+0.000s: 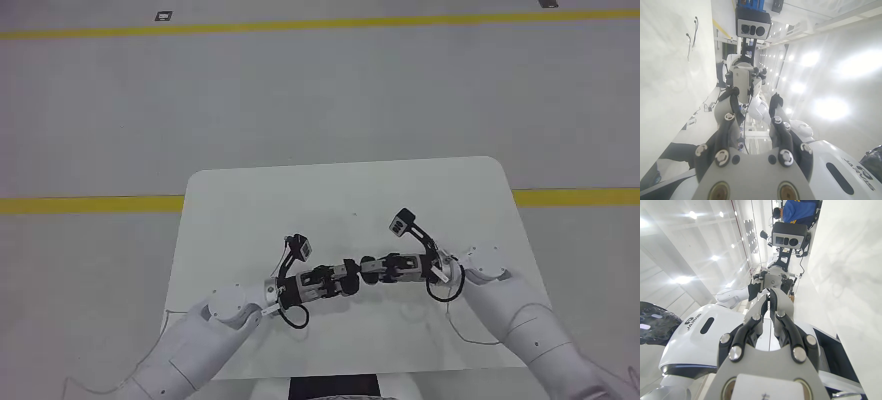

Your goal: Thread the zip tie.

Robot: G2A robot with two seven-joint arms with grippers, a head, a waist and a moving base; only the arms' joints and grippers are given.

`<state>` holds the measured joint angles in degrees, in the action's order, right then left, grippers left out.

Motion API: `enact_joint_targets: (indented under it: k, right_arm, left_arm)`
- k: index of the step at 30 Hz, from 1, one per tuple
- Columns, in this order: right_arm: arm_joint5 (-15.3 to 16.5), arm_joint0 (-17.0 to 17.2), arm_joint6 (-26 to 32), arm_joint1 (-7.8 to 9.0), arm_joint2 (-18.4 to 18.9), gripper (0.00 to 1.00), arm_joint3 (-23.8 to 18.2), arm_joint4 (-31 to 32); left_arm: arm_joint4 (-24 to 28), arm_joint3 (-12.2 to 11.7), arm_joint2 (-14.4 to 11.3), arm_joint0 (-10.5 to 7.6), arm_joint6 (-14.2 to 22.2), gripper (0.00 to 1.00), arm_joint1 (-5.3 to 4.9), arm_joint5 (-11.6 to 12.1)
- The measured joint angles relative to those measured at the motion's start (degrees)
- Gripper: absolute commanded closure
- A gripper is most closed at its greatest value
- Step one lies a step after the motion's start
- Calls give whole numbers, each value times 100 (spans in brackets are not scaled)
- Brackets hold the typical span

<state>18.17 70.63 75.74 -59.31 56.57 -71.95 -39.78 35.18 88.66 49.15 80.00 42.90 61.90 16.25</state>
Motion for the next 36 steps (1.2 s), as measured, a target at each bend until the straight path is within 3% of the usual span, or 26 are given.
enact_joint_targets:
  k: [22, 36]
  right_arm:
    - [-183, -87, 81, -62, -72, 100, 147, 195]
    - [-135, -66, 98, -84, -20, 100, 156, 166]
  left_arm:
    - [-37, -44, -64, -9, -35, 93, 12, -41]
    - [-85, -54, -79, -11, -36, 94, 9, -64]
